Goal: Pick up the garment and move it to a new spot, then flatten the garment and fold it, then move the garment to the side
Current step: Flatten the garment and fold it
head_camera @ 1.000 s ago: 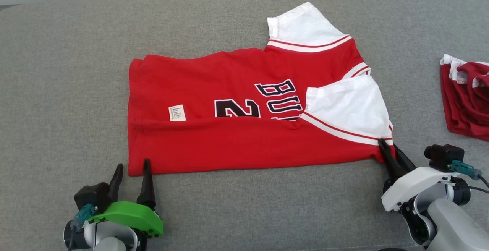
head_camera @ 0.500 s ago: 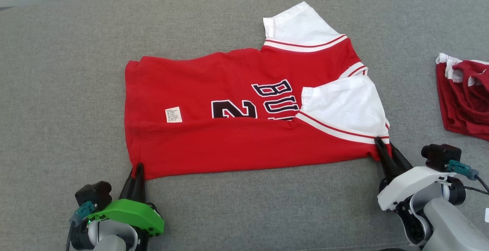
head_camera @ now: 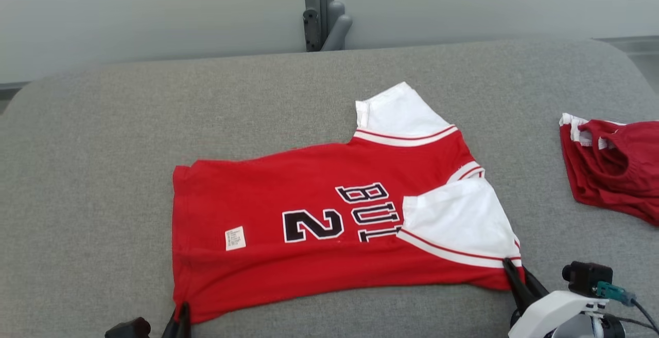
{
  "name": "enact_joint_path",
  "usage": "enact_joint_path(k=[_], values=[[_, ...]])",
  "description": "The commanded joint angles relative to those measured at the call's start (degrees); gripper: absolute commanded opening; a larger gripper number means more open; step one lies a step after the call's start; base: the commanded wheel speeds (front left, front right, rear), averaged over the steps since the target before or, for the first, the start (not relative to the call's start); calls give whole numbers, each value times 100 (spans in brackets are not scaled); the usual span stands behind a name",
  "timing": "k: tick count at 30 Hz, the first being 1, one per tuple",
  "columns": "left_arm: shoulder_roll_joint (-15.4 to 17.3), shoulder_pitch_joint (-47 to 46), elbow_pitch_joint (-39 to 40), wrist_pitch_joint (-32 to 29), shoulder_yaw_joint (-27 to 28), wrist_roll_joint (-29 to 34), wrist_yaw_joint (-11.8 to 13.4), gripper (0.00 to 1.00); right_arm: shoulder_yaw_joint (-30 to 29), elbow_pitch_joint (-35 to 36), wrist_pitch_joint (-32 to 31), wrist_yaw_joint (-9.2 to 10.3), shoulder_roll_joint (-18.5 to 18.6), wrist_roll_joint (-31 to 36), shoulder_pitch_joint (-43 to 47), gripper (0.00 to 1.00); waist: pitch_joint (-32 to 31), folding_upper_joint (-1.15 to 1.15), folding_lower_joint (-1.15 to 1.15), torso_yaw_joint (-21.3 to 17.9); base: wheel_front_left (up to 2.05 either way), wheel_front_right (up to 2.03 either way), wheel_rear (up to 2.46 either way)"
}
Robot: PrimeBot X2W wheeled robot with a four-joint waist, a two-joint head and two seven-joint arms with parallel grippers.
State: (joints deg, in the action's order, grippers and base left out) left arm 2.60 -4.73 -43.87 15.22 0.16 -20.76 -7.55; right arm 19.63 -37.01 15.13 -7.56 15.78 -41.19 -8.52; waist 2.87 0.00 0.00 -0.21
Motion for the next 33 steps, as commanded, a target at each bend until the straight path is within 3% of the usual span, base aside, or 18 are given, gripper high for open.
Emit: enact_joint_path(k=[1, 6, 7, 8, 9, 19, 33], values=[[59, 203, -109, -18, 96, 103, 28, 0, -4, 0, -1, 15, 52, -60, 201, 0, -403, 0, 0, -20, 0, 0, 0], [63, 265, -211, -17, 159, 140, 24, 0, 64, 73, 6, 15, 98, -137, 416, 0, -401, 0, 0, -26, 0, 0, 0], [62, 266, -214, -16, 140, 159, 23, 4, 57, 84, 6, 15, 104, -149, 438, 0, -385, 0, 0, -26, 0, 0, 0], [61, 254, -187, -16, 116, 161, 23, 48, 30, 90, 6, 15, 108, -158, 451, 50, -353, 0, 0, -23, 0, 0, 0], [60, 230, -152, -15, 104, 148, 22, 100, -1, 98, 6, 15, 101, -194, 442, 100, -313, 0, 0, -21, 0, 0, 0], [44, -398, 925, -12, 206, 305, 16, 100, -703, 741, 5, 11, 139, 310, -191, 100, 327, 0, 0, 65, 0, 0, 0], [438, -2646, -679, -12, -127, 183, 15, 100, 200, 516, 5, 11, 245, 336, -1900, 100, 1114, 0, 0, -54, 0, 0, 0]])
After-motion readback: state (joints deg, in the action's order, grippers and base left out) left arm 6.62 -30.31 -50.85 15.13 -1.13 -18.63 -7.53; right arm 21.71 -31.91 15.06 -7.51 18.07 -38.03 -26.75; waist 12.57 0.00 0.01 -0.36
